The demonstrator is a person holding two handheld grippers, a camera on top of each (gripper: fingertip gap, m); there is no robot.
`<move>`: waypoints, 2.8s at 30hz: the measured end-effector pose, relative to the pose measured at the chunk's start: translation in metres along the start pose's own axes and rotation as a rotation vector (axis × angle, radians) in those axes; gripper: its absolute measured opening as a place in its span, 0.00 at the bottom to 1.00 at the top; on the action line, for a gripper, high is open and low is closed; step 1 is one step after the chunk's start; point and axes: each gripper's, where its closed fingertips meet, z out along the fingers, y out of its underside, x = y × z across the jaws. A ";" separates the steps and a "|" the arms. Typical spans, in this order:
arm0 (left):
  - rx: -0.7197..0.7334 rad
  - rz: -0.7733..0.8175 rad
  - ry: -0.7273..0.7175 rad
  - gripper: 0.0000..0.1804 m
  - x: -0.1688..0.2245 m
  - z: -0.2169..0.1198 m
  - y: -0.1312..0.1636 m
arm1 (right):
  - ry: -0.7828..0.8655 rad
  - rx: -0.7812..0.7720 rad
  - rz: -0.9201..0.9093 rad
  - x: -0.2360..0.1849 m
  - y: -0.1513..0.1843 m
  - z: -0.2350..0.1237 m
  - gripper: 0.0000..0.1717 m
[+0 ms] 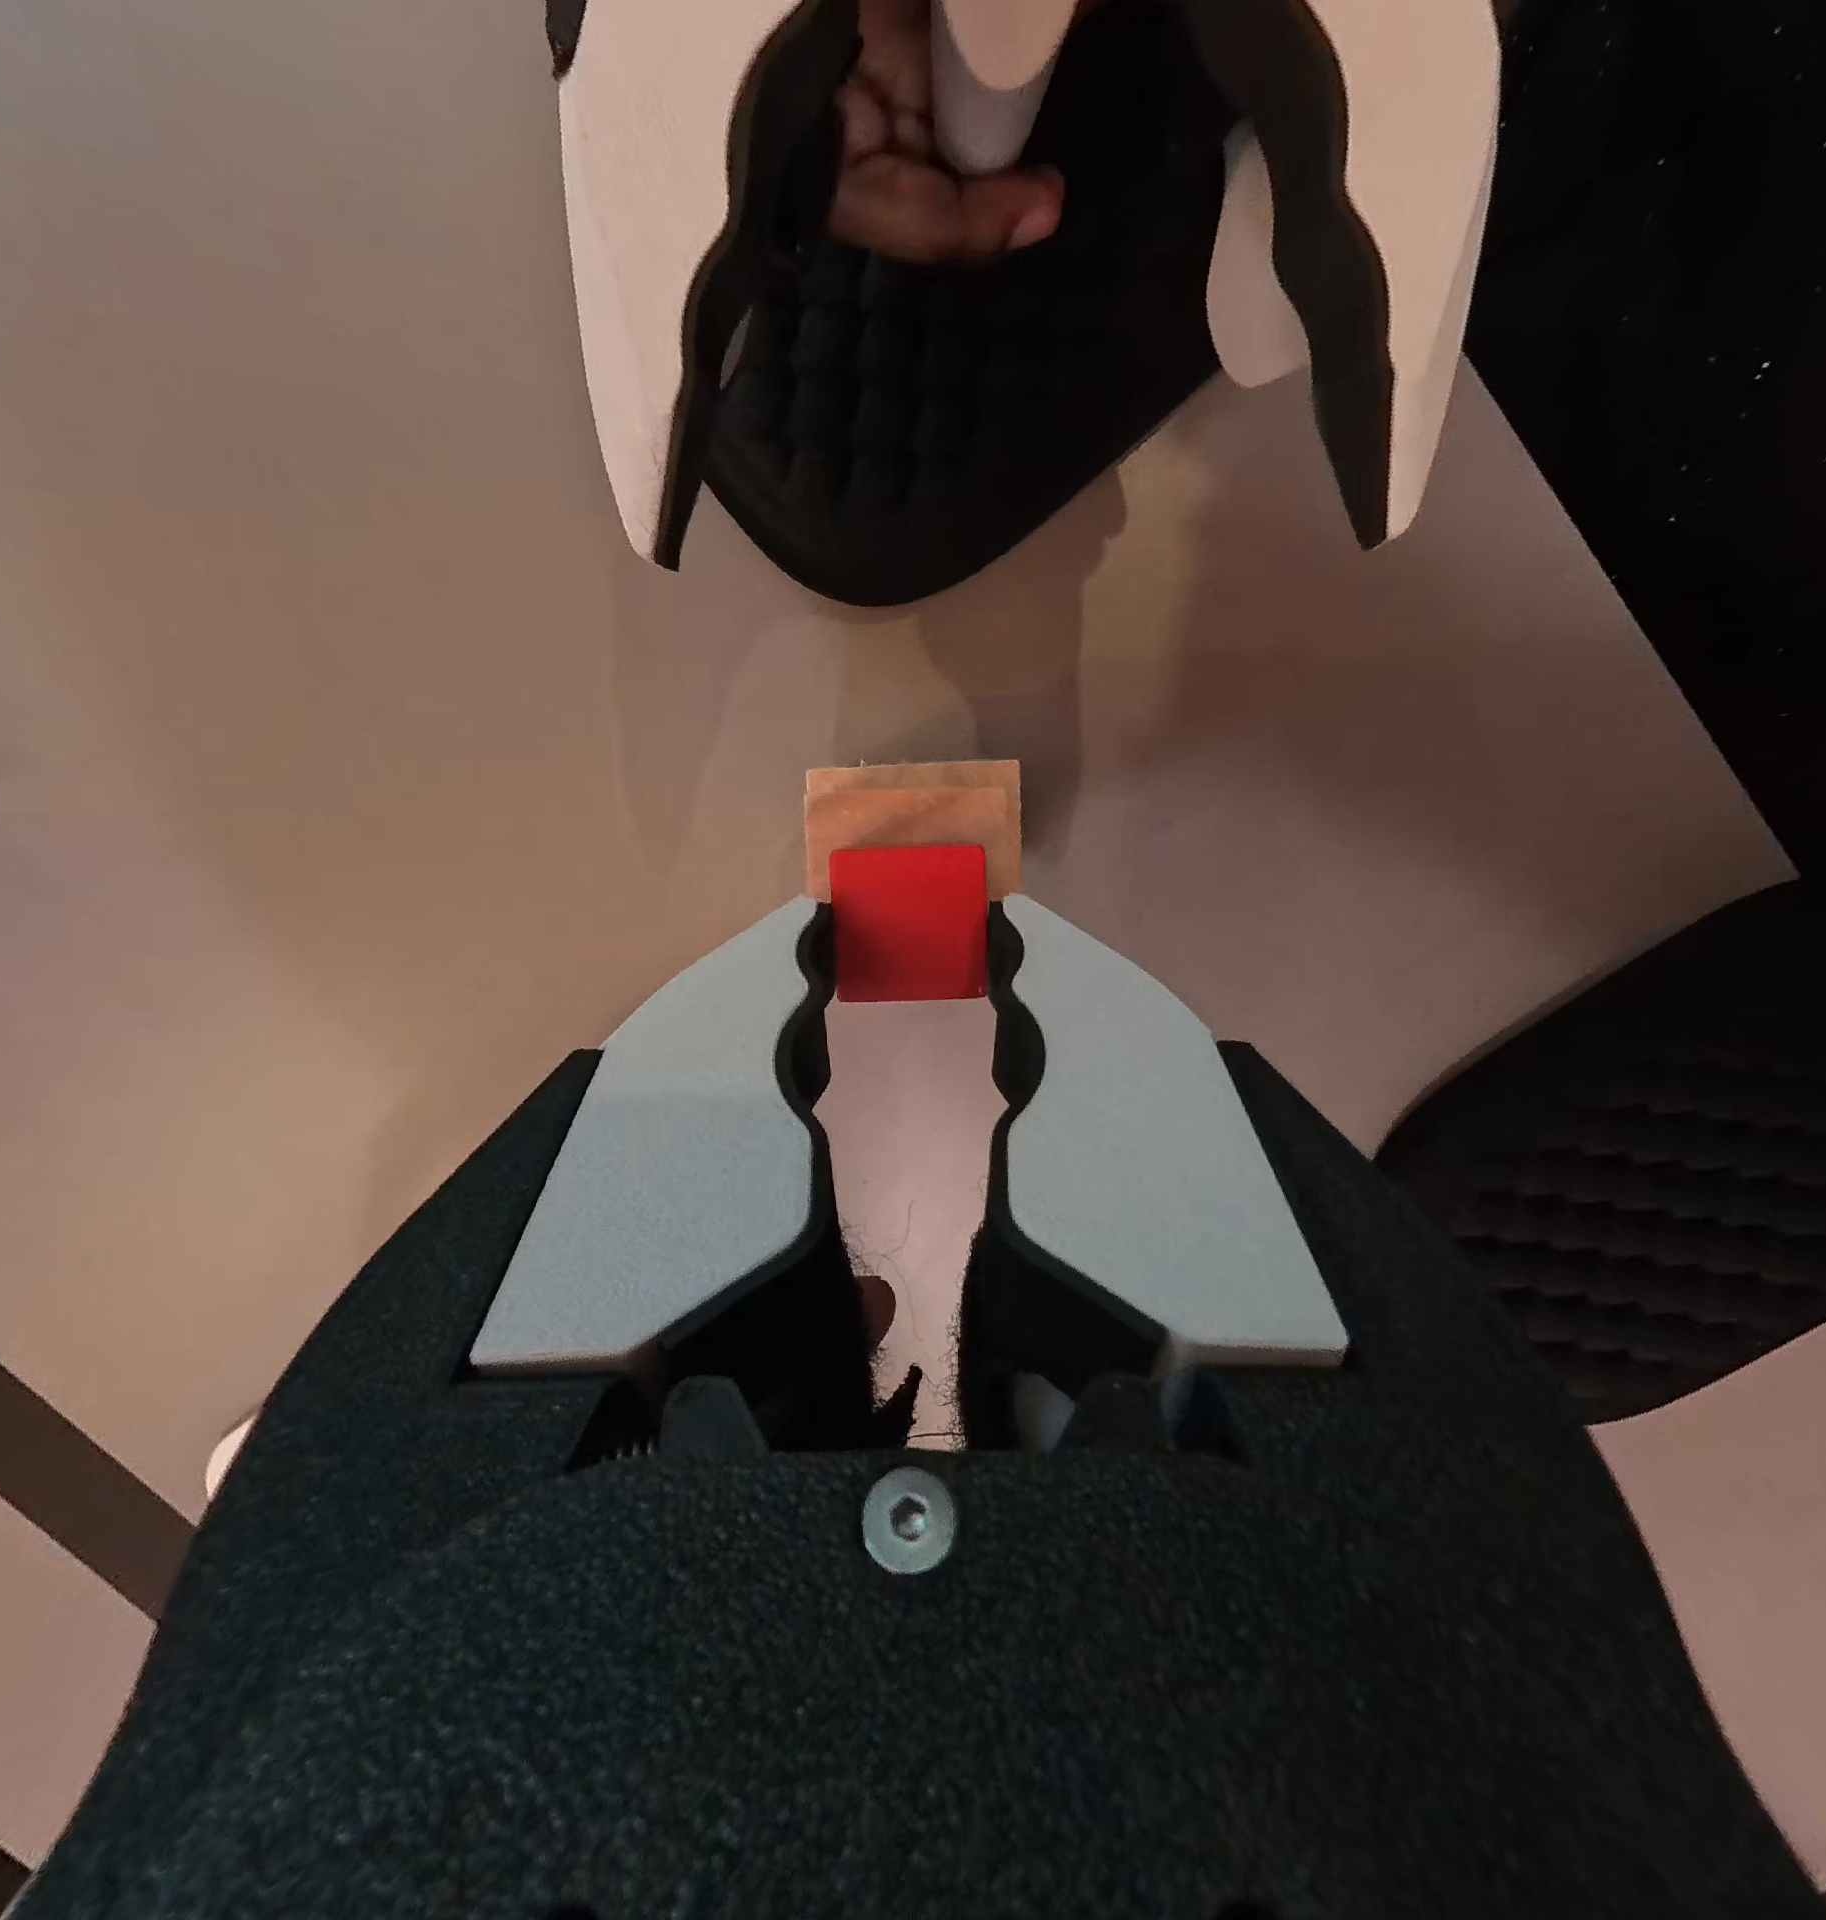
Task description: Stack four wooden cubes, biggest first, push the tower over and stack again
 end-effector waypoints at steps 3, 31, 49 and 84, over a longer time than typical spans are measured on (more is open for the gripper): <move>-0.003 0.003 0.002 0.15 0.000 0.001 0.000 | 0.000 0.001 0.000 0.000 0.000 0.000 0.63; 0.011 -0.023 0.023 0.17 0.001 0.005 -0.001 | 0.001 0.004 0.002 0.000 -0.001 -0.001 0.62; 0.019 -0.021 0.024 0.18 0.000 0.006 -0.004 | 0.000 0.005 0.001 0.000 -0.001 -0.002 0.62; -0.326 -0.795 -0.321 0.26 0.032 -0.038 0.300 | -0.006 0.011 0.003 -0.001 -0.001 -0.002 0.62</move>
